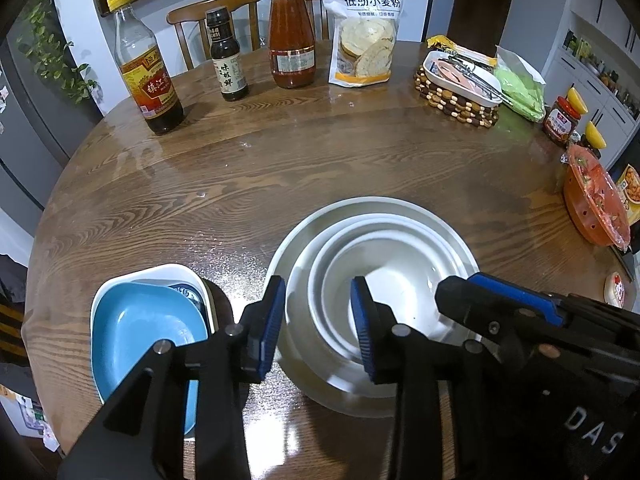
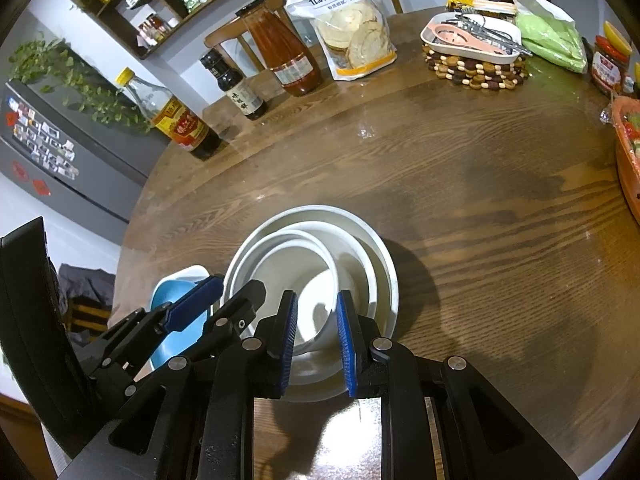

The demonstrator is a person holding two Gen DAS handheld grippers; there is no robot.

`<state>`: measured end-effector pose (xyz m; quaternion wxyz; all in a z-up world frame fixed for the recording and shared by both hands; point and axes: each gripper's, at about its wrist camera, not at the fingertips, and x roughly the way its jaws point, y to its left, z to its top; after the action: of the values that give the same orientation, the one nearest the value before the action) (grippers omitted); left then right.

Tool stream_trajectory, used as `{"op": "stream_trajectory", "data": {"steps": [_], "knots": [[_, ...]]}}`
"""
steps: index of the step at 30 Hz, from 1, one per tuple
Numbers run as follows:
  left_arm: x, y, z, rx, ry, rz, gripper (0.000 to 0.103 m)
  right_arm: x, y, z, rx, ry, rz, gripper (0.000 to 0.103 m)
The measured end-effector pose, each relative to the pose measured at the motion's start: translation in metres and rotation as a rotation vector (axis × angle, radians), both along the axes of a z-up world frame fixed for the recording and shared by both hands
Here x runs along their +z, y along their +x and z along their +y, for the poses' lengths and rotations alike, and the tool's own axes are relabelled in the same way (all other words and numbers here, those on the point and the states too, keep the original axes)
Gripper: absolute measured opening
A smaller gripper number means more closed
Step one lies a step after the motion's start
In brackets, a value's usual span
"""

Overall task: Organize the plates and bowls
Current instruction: 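Open the left gripper and withdraw from the nested bowls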

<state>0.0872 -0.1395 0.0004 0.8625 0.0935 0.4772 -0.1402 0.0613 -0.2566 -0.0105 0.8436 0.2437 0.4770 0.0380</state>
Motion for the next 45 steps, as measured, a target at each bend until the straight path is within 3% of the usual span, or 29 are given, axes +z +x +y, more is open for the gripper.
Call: {"op": "stream_trajectory", "data": {"steps": [5, 10, 19, 30, 36, 39, 43, 45], "knots": [[0.002, -0.001, 0.002, -0.001, -0.008, -0.002, 0.037, 0.002, -0.002, 0.000, -0.004, -0.002, -0.006, 0.021], [0.007, -0.002, 0.005, 0.011, -0.026, -0.009, 0.046, 0.004, -0.006, -0.007, -0.026, 0.006, -0.015, 0.040], [0.013, -0.005, 0.009, 0.023, -0.045, -0.023, 0.057, 0.008, -0.011, -0.011, -0.040, 0.016, -0.027, 0.041], [0.017, -0.008, 0.011, 0.019, -0.057, -0.018, 0.062, 0.009, -0.012, -0.012, -0.038, 0.022, -0.028, 0.043], [0.023, -0.009, 0.019, 0.018, -0.083, 0.002, 0.077, 0.013, -0.016, -0.016, -0.046, 0.037, -0.037, 0.055], [0.026, -0.010, 0.022, 0.017, -0.092, 0.008, 0.078, 0.014, -0.019, -0.022, -0.060, 0.052, -0.039, 0.059], [0.032, -0.012, 0.027, 0.008, -0.096, 0.008, 0.089, 0.014, -0.022, -0.030, -0.076, 0.086, -0.038, 0.060], [0.033, -0.012, 0.031, 0.008, -0.109, 0.019, 0.090, 0.014, -0.023, -0.033, -0.080, 0.094, -0.037, 0.066]]}}
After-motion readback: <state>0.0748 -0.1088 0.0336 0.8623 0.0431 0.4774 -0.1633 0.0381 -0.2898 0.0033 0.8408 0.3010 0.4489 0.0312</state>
